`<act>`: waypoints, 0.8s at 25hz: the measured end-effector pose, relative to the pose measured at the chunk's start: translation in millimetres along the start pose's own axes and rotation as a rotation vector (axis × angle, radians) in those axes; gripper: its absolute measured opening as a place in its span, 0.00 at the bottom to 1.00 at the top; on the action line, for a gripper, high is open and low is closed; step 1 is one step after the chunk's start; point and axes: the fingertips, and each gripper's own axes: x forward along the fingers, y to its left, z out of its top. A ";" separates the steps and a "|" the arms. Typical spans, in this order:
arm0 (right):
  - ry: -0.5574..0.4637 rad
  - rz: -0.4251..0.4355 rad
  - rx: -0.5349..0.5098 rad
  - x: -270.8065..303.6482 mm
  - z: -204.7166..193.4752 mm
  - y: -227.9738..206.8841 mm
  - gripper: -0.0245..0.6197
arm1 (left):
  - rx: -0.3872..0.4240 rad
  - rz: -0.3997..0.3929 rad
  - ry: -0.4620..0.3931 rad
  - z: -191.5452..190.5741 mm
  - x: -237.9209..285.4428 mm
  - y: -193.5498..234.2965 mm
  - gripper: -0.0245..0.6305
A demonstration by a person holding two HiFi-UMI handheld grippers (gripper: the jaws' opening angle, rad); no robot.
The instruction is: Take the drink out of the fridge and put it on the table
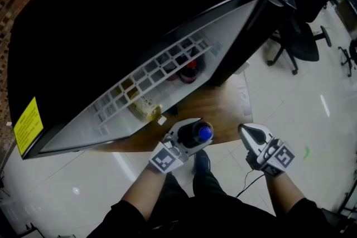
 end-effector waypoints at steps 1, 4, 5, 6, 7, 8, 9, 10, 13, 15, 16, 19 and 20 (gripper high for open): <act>0.000 0.001 -0.005 0.8 1.1 0.2 0.03 | 0.002 0.005 -0.005 0.7 -0.3 2.5 0.48; 0.000 0.007 -0.021 0.6 5.9 0.3 0.03 | 0.005 0.031 0.000 2.6 -6.4 11.8 0.60; 0.003 0.010 -0.024 -2.4 7.4 1.0 0.03 | -0.007 0.049 0.008 3.3 -10.6 12.3 0.63; 0.010 0.010 -0.023 -8.6 8.8 2.5 0.03 | -0.031 0.072 0.017 4.3 -16.1 8.9 0.65; 0.018 0.008 -0.018 -17.7 10.8 4.5 0.03 | -0.066 0.098 0.026 5.8 -23.5 1.5 0.66; 0.025 0.006 -0.011 -27.6 13.6 7.0 0.03 | -0.111 0.129 0.036 8.3 -33.4 -8.0 0.66; 0.027 0.010 -0.005 -35.9 16.9 10.1 0.03 | -0.161 0.165 0.045 12.6 -46.5 -17.1 0.65; 0.025 0.024 -0.004 -40.6 20.0 13.8 0.03 | -0.206 0.209 0.047 19.7 -62.7 -24.3 0.65; 0.027 0.090 -0.012 -45.5 25.6 31.3 0.03 | -0.311 0.339 0.021 57.6 -119.9 -44.1 0.56; 0.032 0.116 -0.019 -50.0 29.6 51.4 0.03 | -0.361 0.401 0.004 84.7 -160.7 -57.4 0.47; 0.028 0.125 -0.027 -50.2 32.6 64.7 0.03 | -0.378 0.429 -0.010 98.9 -182.0 -60.6 0.43; 0.018 0.150 -0.064 -42.5 37.7 117.1 0.03 | -0.405 0.501 -0.083 143.9 -249.5 -64.4 0.31; 0.015 0.158 -0.075 -38.6 37.3 138.9 0.03 | -0.404 0.515 -0.108 157.3 -274.1 -67.4 0.26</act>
